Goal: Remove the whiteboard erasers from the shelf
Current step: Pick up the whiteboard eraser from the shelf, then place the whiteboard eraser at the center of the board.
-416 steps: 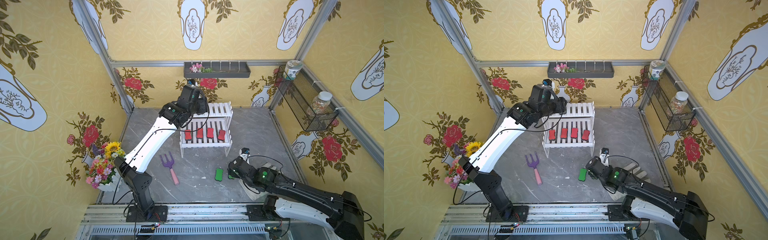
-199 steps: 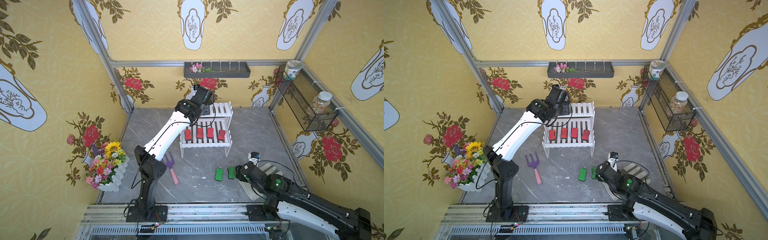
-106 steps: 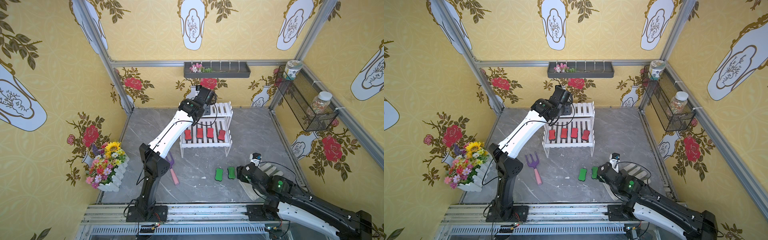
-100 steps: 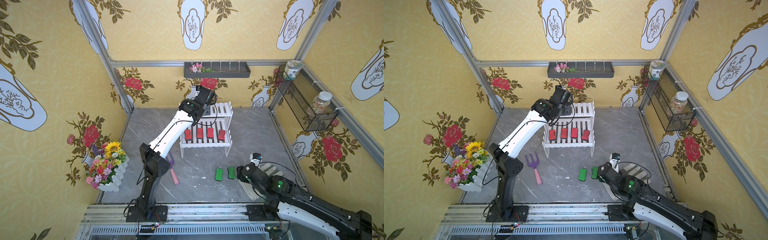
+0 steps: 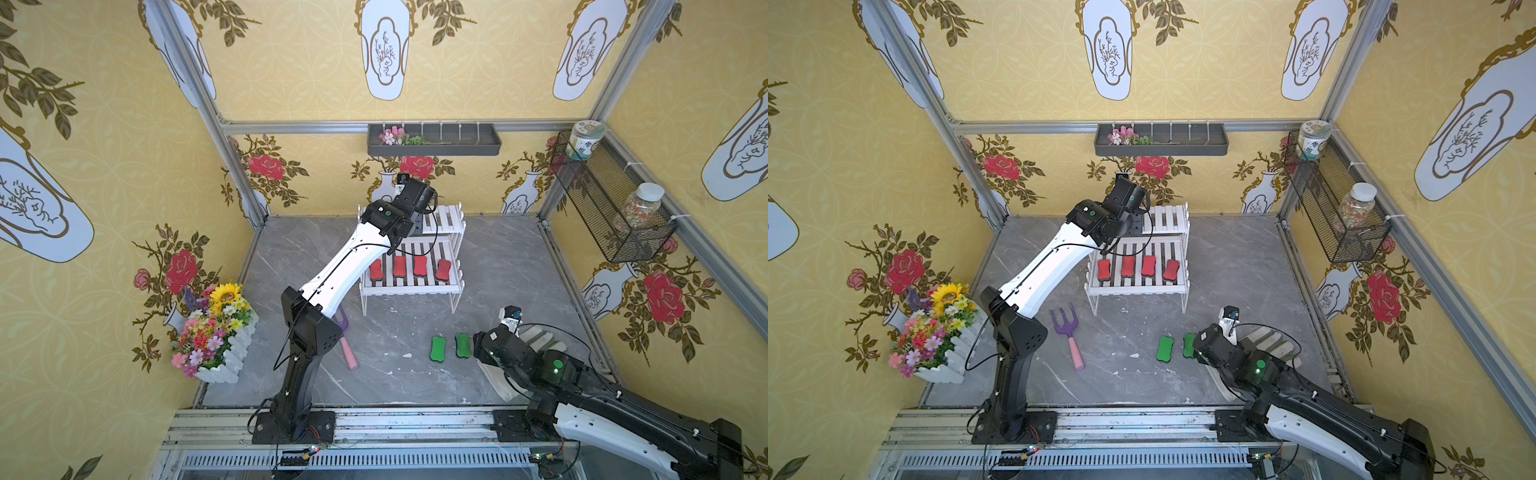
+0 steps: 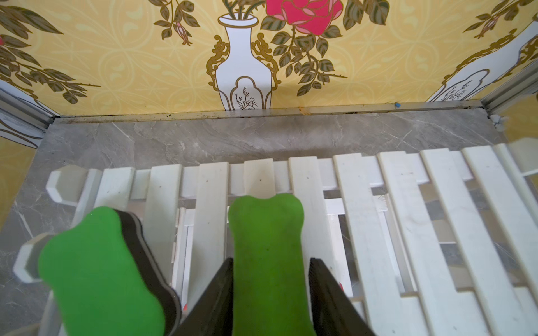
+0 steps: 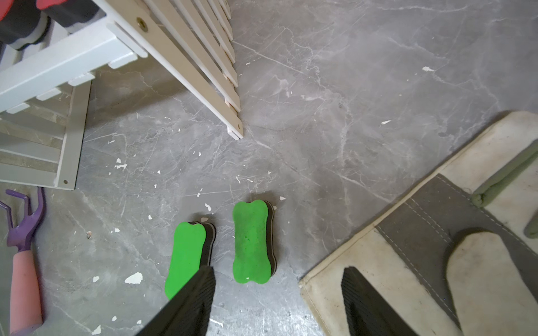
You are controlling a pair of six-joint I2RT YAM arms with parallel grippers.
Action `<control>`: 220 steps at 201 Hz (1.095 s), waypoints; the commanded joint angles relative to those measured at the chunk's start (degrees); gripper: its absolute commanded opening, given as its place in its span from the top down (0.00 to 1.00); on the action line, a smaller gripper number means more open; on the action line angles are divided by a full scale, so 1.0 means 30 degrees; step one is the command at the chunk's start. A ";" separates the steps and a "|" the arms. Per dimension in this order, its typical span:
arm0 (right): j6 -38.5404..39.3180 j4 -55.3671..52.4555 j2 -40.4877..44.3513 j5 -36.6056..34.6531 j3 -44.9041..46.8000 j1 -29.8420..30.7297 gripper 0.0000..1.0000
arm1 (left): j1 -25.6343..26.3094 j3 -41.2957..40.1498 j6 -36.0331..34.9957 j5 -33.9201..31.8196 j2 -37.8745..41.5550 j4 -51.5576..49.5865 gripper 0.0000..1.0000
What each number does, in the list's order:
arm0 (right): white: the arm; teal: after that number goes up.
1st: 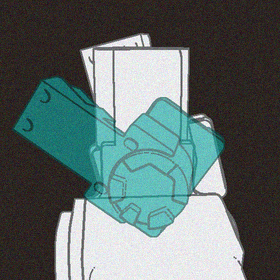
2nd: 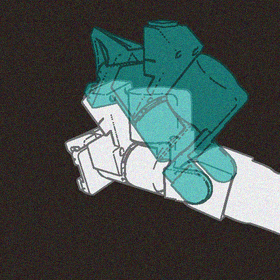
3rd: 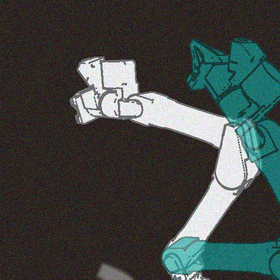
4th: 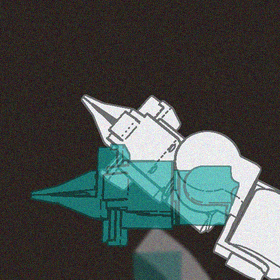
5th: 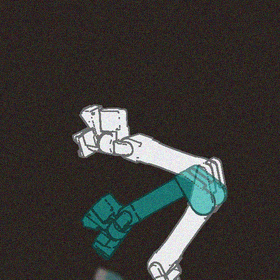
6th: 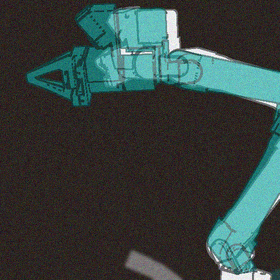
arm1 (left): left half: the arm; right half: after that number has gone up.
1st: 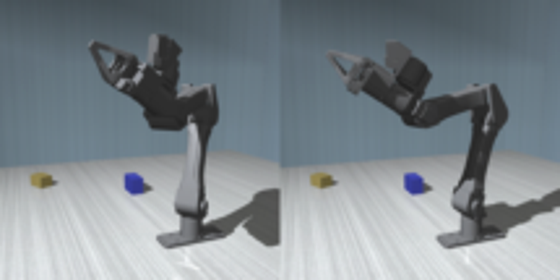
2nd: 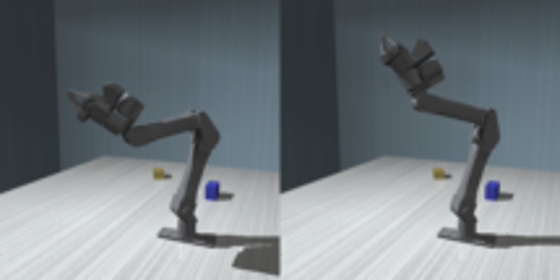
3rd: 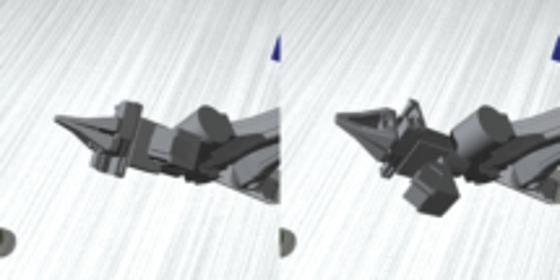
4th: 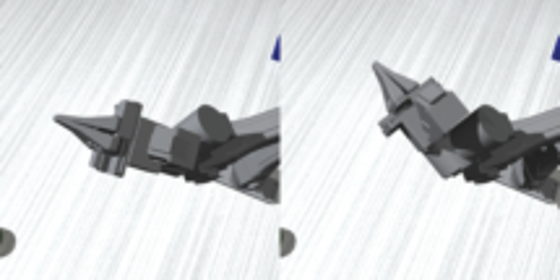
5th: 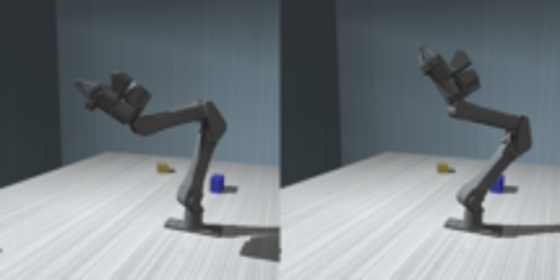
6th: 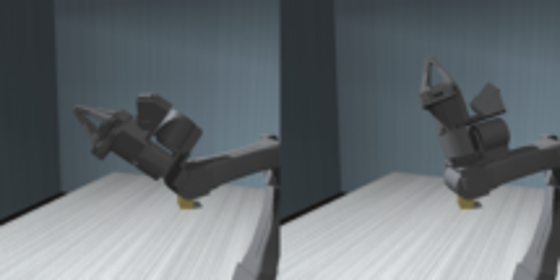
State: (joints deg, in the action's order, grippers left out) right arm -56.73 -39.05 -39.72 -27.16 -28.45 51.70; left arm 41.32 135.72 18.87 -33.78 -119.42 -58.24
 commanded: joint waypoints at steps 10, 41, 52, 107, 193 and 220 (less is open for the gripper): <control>-0.0175 -0.0064 -0.0055 -0.0436 -0.0187 -0.0037 0.27 | 0.0368 0.0800 -0.0483 -0.0359 0.0547 0.0826 0.56; -0.0361 -0.0195 -0.0019 -0.0555 -0.0306 -0.0040 0.27 | 0.1725 -0.0350 -0.0493 -0.1299 0.2352 0.1397 0.57; -0.0368 -0.0197 -0.0029 -0.0623 -0.0364 -0.0037 0.27 | 0.2584 -0.1909 -0.0490 -0.1968 0.3372 0.1874 0.58; -0.0357 -0.0298 -0.0314 -0.0702 -0.0668 -0.0073 0.26 | 0.5943 -1.1235 0.2209 -0.3155 0.9016 0.3756 0.57; -0.0456 -0.0812 -0.0721 -0.0996 -0.1405 -0.0227 0.26 | 0.9123 -2.4575 0.8489 -0.0205 1.3057 0.8263 0.57; -0.0499 -0.1006 -0.1054 -0.1070 -0.1757 -0.0271 0.26 | 0.9137 -2.6909 0.8819 0.1254 1.2457 1.0971 0.56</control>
State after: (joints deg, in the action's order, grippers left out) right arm -57.84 -40.99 -42.24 -28.82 -32.60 51.00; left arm 68.64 59.11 41.67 -35.51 -80.73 -35.66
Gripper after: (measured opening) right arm 0.737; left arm 0.433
